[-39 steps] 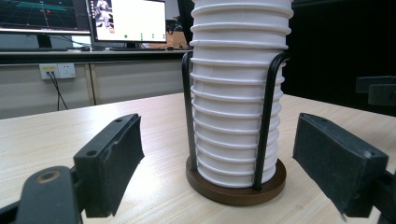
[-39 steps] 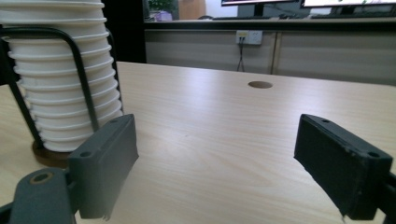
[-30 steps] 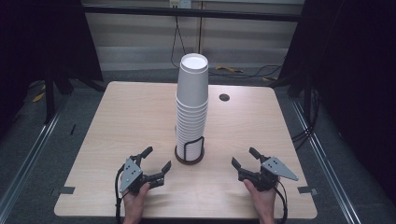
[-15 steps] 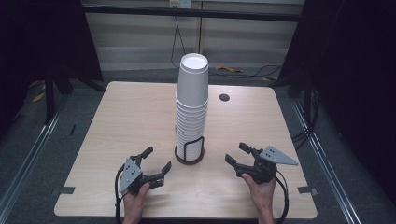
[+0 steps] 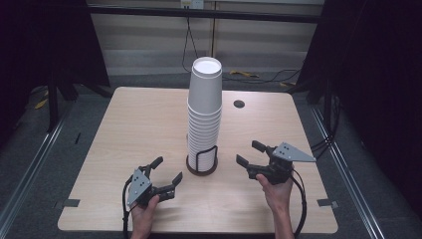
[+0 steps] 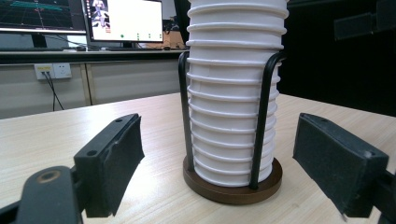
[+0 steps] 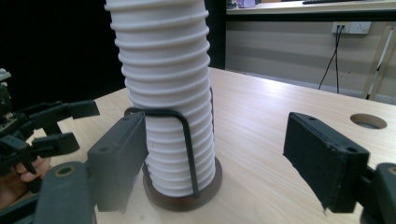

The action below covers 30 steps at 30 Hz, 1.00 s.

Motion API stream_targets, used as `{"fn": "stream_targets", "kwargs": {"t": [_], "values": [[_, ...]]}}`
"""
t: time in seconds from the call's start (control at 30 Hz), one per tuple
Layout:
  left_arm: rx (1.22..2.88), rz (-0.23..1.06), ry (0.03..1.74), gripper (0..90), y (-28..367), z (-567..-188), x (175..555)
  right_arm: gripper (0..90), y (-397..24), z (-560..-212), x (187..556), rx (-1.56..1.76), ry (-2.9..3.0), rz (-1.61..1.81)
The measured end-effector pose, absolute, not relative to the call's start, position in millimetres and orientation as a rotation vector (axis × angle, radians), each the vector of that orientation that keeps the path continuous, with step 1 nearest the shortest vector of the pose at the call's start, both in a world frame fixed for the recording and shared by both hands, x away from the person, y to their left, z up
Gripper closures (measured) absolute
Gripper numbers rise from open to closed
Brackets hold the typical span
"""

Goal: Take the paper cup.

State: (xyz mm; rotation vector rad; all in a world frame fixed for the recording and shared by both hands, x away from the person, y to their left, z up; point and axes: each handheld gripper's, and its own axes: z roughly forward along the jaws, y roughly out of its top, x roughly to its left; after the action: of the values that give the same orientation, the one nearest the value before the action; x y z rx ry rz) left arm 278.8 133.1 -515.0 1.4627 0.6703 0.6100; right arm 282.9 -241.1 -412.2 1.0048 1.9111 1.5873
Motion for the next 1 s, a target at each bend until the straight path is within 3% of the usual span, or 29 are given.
{"fn": "stream_targets", "kwargs": {"t": [1.0], "values": [[1.463,0.610,0.669,15.5,133.3,-515.0,278.8,25.0,-219.6,-326.4,312.2,0.805,1.898,1.671]]}}
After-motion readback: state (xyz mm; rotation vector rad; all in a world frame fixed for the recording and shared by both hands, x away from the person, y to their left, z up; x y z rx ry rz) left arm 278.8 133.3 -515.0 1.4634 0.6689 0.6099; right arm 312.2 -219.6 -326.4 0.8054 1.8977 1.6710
